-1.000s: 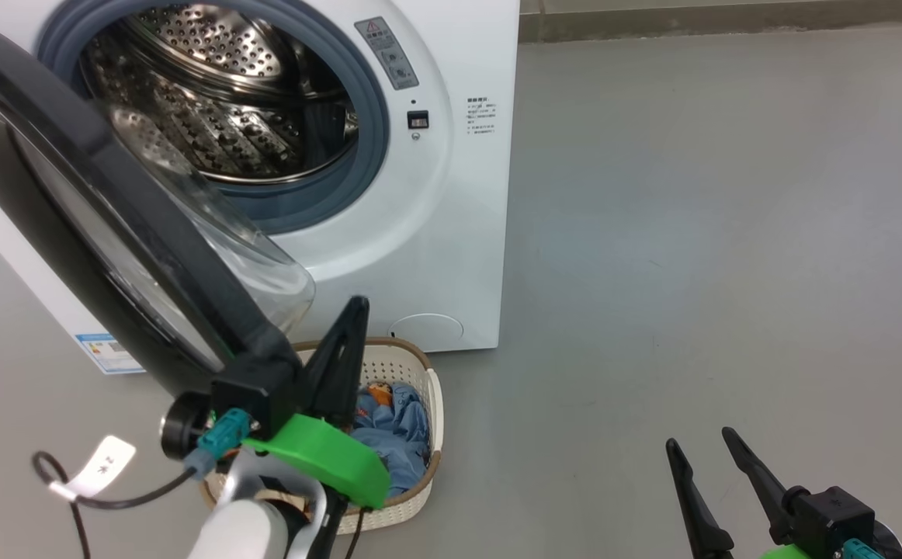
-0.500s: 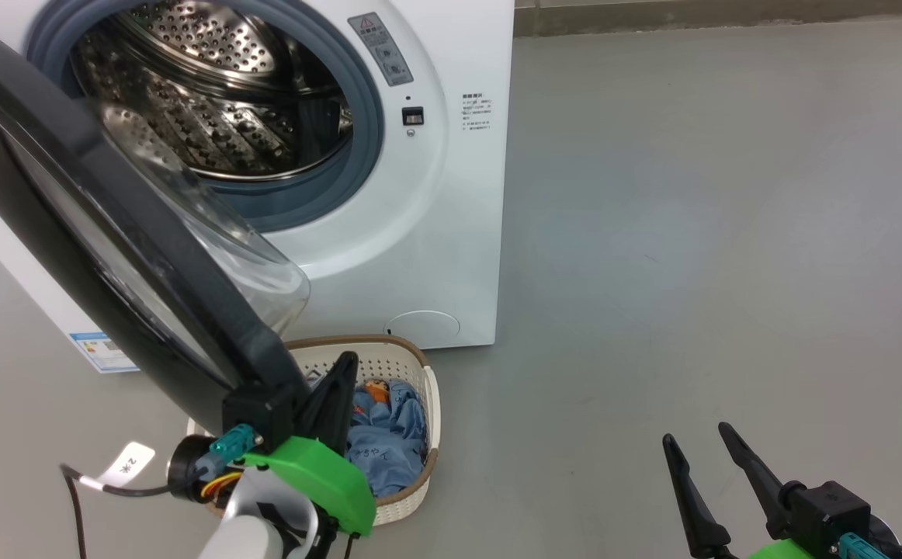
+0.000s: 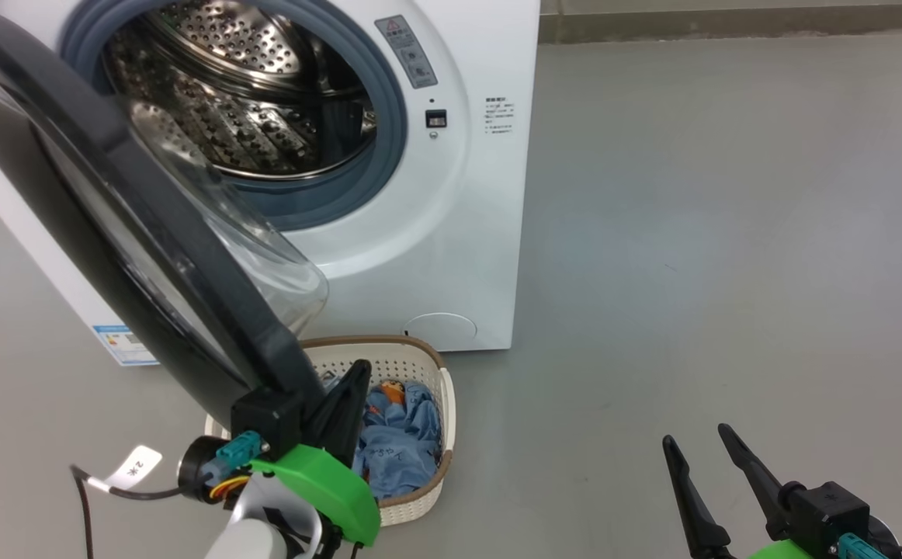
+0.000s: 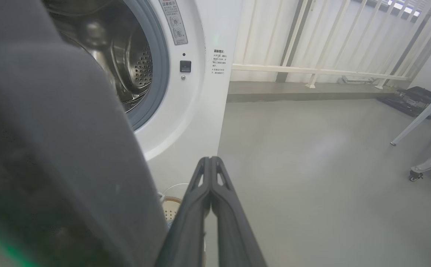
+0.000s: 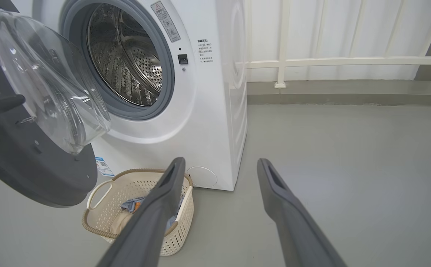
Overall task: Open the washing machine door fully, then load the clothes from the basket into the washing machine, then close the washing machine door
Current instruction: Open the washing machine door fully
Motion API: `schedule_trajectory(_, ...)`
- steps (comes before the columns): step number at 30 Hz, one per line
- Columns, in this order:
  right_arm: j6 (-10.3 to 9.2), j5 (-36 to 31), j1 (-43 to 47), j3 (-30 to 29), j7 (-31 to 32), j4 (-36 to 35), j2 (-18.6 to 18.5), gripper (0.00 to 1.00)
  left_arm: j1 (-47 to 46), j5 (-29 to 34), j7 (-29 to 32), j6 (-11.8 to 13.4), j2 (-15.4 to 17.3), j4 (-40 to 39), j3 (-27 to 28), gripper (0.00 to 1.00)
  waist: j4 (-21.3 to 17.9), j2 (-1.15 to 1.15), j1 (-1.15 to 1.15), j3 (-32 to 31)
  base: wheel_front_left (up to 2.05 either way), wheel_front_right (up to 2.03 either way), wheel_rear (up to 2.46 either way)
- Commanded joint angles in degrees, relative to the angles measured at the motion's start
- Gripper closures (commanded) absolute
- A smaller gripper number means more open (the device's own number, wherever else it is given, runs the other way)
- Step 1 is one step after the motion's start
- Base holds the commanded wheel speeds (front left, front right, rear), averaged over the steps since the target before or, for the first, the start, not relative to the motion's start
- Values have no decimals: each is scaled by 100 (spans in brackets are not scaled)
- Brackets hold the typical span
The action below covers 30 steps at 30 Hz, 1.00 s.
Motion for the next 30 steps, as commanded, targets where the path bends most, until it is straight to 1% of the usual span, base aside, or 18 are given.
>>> schedule_trajectory(1, 9, 26, -153, 150, -34, -123, -24, 0, -214, -51, -65, 40, 116, -79, 220, 100, 74, 0, 0, -34, 0, 0, 0)
schedule_trajectory(12, 9, 44, -99, 247, -8, -116, -24, 0, -134, -136, -85, 72, 121, -12, 191, 100, 448, 0, 0, -105, 0, 0, 0)
schedule_trajectory(30, 9, 80, -98, 364, 0, -90, -24, 0, -8, -175, -63, 90, 184, -26, 44, 100, 1389, 0, 0, -129, 0, 0, 0)
